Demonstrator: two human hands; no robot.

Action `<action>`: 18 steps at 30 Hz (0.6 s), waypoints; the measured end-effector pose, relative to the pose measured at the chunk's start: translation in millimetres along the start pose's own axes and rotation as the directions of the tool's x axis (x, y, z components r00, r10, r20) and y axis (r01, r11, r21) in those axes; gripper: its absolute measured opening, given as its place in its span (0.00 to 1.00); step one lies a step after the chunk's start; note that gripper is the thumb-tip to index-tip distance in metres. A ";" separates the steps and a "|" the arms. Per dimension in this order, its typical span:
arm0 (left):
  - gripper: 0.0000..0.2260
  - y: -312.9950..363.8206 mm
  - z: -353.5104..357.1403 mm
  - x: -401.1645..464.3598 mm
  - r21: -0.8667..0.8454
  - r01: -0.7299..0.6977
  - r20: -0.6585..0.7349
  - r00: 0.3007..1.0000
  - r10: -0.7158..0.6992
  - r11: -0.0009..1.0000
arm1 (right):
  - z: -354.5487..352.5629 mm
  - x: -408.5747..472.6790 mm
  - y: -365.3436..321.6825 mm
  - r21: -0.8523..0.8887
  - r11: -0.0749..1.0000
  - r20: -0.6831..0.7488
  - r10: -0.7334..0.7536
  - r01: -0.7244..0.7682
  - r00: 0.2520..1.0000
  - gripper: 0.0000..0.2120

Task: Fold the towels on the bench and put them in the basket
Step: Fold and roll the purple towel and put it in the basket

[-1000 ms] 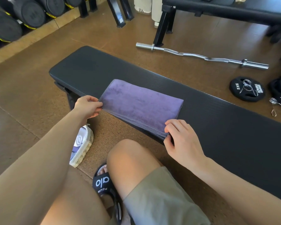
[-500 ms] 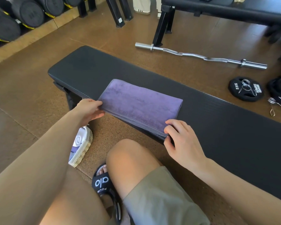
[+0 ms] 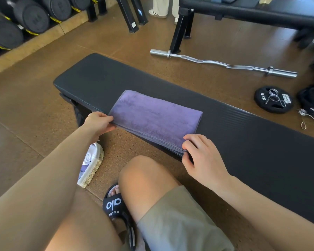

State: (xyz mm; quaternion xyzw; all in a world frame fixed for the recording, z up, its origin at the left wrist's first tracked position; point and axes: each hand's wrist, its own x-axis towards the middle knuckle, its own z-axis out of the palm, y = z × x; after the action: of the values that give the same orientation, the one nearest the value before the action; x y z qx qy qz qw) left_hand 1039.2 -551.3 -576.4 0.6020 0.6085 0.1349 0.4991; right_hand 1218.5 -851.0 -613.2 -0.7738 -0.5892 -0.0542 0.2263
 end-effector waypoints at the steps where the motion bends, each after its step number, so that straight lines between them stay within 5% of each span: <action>1: 0.05 2.7 0.0 -2.9 0.124 -0.033 -0.044 0.998 0.039 0.992 | 0.0 -1.6 -0.7 -0.009 1.000 0.001 -0.003 0.003 1.000 0.07; 3: 0.14 10.3 3.2 -8.9 0.520 -0.111 -0.149 0.964 0.218 0.847 | -0.2 -4.7 -3.1 -0.020 1.000 0.004 -0.003 0.003 1.000 0.08; 5: 0.17 21.1 15.4 -20.1 0.723 -0.234 -0.165 0.855 0.492 0.650 | -2.5 -6.5 -4.0 0.006 1.000 0.014 0.001 -0.001 1.000 0.08; 9: 0.12 40.5 67.6 -55.2 0.559 -0.709 0.193 0.617 0.763 0.431 | -19.6 0.5 -3.4 0.262 0.959 -0.035 0.124 -0.111 0.992 0.14; 11: 0.09 37.4 93.6 -71.6 0.408 -0.857 0.427 0.484 0.764 0.314 | -28.1 12.9 -1.4 0.482 0.808 -0.017 0.396 -0.340 0.918 0.16; 13: 0.07 31.1 111.3 -80.8 0.345 -0.903 0.571 0.418 0.706 0.256 | -32.0 31.1 5.7 0.647 0.496 0.159 0.655 -0.579 0.739 0.15; 15: 0.07 25.9 120.2 -80.3 0.340 -0.907 0.635 0.417 0.650 0.250 | -32.5 47.1 18.4 0.717 0.256 0.299 0.726 -0.648 0.619 0.15; 18: 0.08 23.2 119.4 -75.9 0.342 -0.898 0.662 0.440 0.607 0.278 | -35.4 62.5 30.7 0.742 0.091 0.421 0.708 -0.665 0.567 0.16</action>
State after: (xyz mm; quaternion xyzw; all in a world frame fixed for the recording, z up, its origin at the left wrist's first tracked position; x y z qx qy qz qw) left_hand 1128.0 -663.7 -580.5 0.9647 0.1211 0.0086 0.2339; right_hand 1272.4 -816.5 -568.5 -0.7334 -0.0966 0.3356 0.5832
